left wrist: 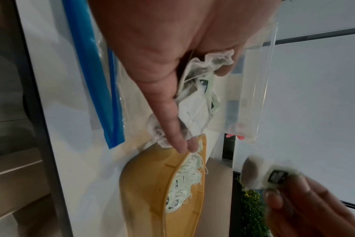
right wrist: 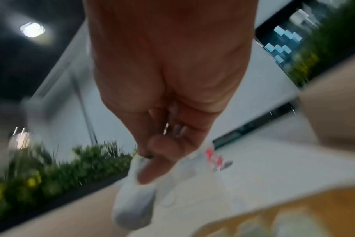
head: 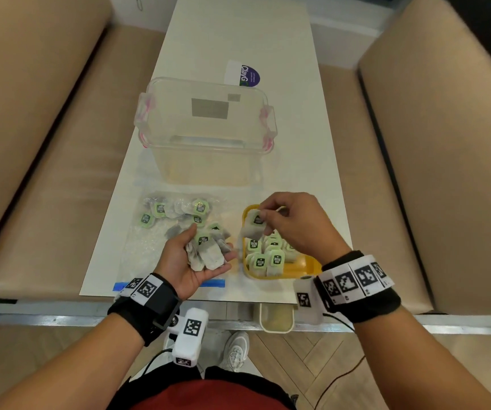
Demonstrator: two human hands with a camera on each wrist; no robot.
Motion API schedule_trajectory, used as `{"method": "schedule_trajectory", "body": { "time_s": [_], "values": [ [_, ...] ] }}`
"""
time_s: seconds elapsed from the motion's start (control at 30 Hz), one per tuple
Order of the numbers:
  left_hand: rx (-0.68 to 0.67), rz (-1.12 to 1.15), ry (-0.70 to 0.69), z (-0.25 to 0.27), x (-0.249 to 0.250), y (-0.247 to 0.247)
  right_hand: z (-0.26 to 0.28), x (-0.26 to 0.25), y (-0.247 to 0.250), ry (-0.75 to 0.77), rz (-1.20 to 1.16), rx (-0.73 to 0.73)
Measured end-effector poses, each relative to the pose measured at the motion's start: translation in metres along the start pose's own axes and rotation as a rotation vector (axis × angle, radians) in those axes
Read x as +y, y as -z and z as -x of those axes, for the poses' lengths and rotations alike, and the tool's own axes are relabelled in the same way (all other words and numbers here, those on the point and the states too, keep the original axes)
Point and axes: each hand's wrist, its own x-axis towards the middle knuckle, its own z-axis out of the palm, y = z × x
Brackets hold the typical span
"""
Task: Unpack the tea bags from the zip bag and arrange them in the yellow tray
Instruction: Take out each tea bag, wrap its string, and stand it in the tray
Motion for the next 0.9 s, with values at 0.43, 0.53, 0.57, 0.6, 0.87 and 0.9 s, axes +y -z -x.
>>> {"method": "schedule_trajectory", "body": {
  "time_s": [0.43, 0.53, 0.57, 0.6, 0.87, 0.9],
  "values": [
    [0.083, -0.057, -0.091, -0.01, 0.004, 0.023, 0.016, 0.085, 0.017, -0.294, 0.359, -0.058],
    [0.091, -0.06, -0.097, -0.01, 0.005, 0.023, 0.018, 0.096, 0.009, -0.352, 0.331, -0.092],
    [0.093, -0.059, -0.095, -0.01, 0.005, 0.023, 0.018, 0.098, 0.006, -0.362, 0.332, -0.097],
    [0.095, -0.059, -0.092, -0.01, 0.005, 0.023, 0.018, 0.1, 0.003, -0.369, 0.334, -0.098],
    [0.116, -0.069, -0.096, -0.009, 0.002, 0.021, 0.015, 0.112, -0.018, -0.39, 0.308, -0.008],
    [0.122, -0.071, -0.104, -0.009, 0.001, 0.021, 0.015, 0.113, -0.02, -0.391, 0.287, 0.012]
  ]
}}
